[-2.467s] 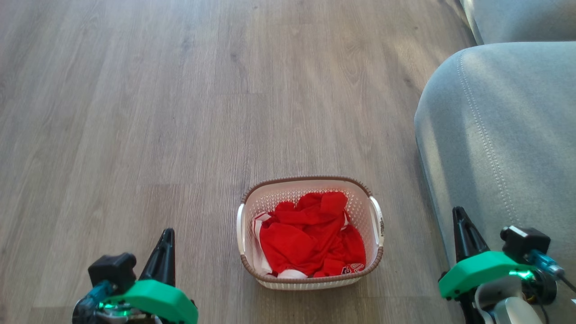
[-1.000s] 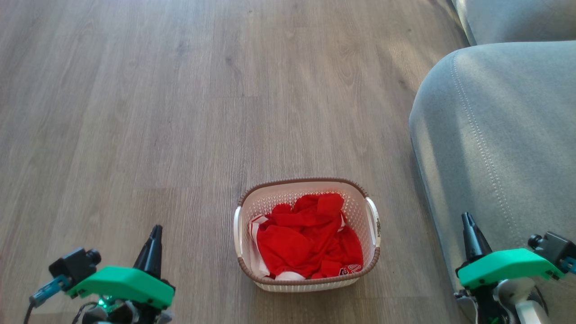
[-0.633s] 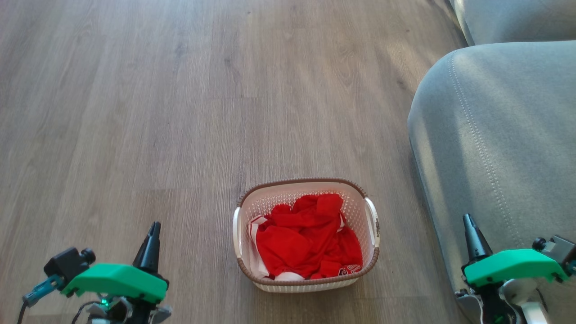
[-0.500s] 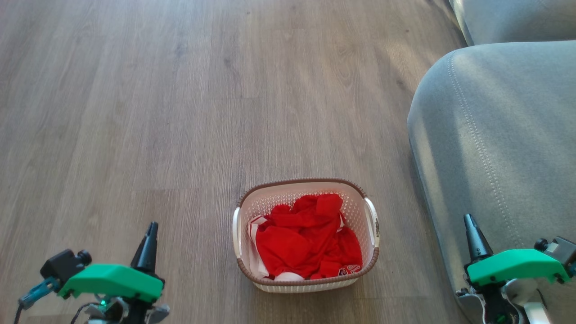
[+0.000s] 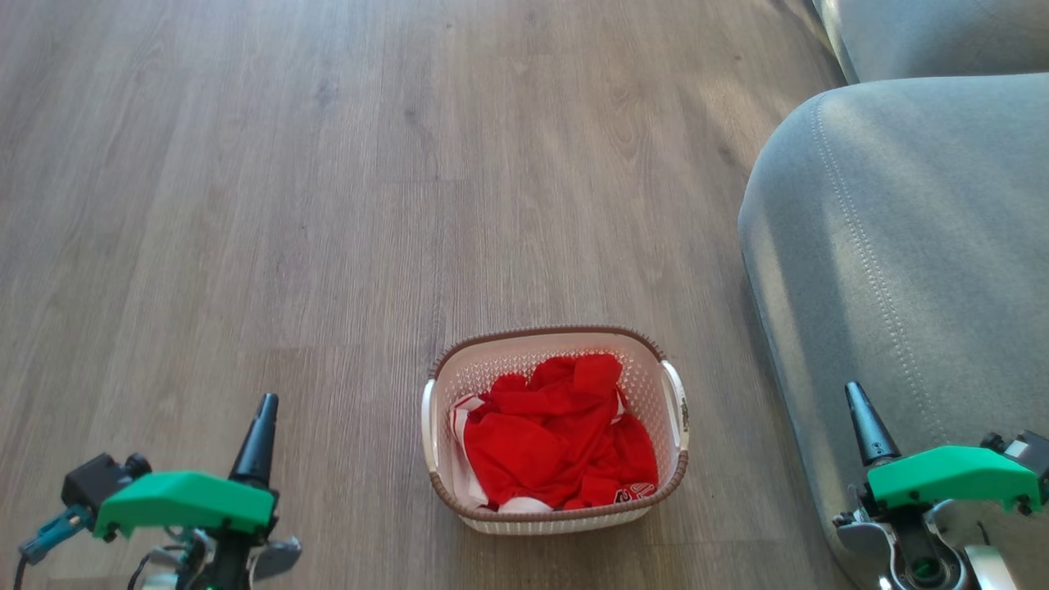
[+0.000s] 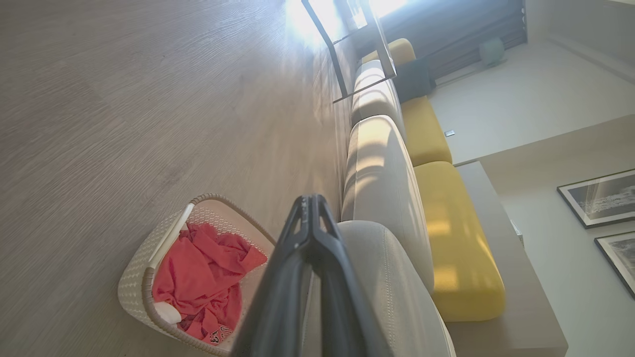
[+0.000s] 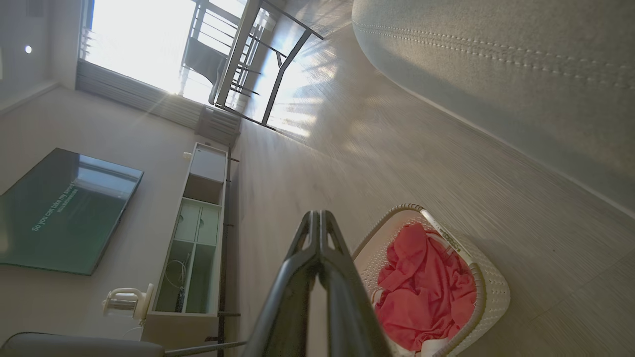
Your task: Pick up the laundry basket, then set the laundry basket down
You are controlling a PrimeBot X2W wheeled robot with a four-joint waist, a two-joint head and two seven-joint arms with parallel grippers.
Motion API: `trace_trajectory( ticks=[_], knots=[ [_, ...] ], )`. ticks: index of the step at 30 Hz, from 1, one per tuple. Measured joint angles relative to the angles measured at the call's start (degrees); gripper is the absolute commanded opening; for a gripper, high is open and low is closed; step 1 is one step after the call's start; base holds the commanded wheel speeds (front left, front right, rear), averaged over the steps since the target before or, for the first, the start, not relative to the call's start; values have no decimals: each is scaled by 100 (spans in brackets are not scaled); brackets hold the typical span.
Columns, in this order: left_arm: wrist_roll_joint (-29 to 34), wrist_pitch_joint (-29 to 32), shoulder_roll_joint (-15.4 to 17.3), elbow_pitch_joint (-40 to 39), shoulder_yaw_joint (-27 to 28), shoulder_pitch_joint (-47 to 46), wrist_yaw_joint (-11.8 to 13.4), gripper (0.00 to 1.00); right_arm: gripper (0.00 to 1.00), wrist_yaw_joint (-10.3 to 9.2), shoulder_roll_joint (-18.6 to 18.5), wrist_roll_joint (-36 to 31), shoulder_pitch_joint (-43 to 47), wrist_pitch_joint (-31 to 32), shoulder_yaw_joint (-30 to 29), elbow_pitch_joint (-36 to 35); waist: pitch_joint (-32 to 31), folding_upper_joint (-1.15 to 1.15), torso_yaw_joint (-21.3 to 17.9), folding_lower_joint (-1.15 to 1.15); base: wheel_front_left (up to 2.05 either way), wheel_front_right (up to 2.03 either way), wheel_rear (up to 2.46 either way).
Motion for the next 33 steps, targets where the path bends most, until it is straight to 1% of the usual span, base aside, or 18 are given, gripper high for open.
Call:
trace_trajectory(
  ticks=[2,7,9,33],
  knots=[
    [-115,36,-2,7,27,-40,-46,0,0,-1,0,133,0,22,-9,2,-2,0,-4,0,0,0,0],
    [-432,76,-29,91,58,-47,-52,0,0,-9,-1,449,-1,76,-41,13,-8,0,-15,0,0,0,0],
    [-554,94,-32,127,82,-49,-102,0,0,-18,-1,577,-1,116,-55,19,-11,0,-19,0,0,0,0],
    [-1958,294,-119,402,424,-293,-301,0,0,-22,-2,2035,-29,427,-207,51,-38,0,-68,0,0,0,0]
  ],
)
